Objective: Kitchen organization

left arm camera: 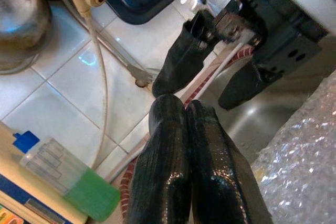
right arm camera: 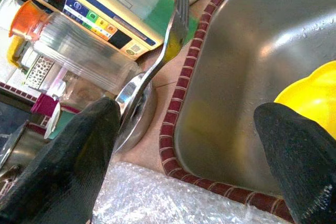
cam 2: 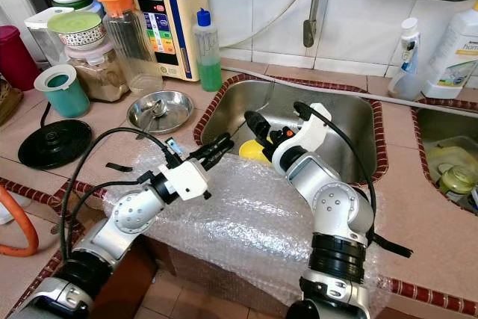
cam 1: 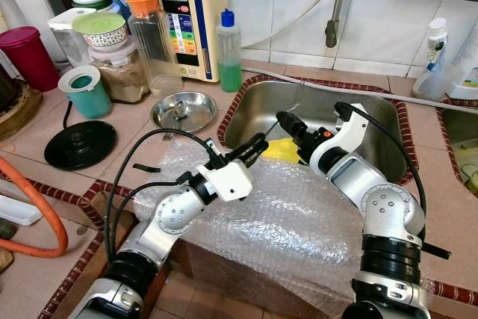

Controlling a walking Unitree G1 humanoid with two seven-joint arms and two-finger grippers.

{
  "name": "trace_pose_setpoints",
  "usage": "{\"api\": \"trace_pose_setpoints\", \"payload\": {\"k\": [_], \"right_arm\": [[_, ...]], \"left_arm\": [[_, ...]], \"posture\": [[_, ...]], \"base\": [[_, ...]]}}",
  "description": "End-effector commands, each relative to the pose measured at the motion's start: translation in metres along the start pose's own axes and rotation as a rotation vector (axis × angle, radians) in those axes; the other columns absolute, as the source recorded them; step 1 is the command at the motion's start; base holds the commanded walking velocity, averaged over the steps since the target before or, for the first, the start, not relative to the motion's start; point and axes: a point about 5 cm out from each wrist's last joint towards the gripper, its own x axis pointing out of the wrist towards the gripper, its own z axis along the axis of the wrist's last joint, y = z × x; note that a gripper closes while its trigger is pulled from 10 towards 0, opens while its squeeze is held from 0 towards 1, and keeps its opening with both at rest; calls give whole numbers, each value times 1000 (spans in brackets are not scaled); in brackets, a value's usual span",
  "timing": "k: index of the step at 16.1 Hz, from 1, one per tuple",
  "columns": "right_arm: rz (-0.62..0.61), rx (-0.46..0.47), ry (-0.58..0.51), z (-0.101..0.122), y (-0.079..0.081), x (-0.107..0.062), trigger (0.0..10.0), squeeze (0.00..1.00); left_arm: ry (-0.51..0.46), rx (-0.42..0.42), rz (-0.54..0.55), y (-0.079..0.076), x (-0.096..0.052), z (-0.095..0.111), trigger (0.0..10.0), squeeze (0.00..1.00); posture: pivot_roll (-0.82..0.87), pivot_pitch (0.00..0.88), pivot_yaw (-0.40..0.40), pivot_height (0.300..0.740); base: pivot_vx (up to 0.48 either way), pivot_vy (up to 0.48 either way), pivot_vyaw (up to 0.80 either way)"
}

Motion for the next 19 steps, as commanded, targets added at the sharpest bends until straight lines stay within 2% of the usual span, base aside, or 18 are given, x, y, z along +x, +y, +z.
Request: {"api": "trace_pose_setpoints", "payload": {"k": [1,4,5,6,10,16,19], "right_arm": [[16,9,-9,4,7,4,10000,0],[45,20,-13,10,18,14,10000,0],[47,22,-14,9,19,16,4196,0],[48,28,-15,9,19,16,0,0],[-18,26,-30,11,11,18,0,0],[-48,37,-40,14,4,18,0,0],[-36,51,-30,13,7,19,0,0]], "left_arm": [[-16,15,-8,1,4,3,0,0],[-23,8,-17,-5,9,4,0,0],[-28,6,-14,-5,11,5,0,0],[-30,6,-12,-6,12,5,0,0],[-18,11,6,-2,12,3,0,0],[-4,21,21,2,12,-1,0,0],[-2,19,13,1,12,-2,0,0]], "posture": [[-13,0,82,740],[-13,0,83,740],[-12,0,81,740],[-9,0,79,740],[-7,0,76,740],[-9,0,77,740],[-9,0,77,740]], "base": [[0,0,0],[0,0,0],[0,0,0],[0,0,0],[0,0,0],[0,0,0],[0,0,0]]}}
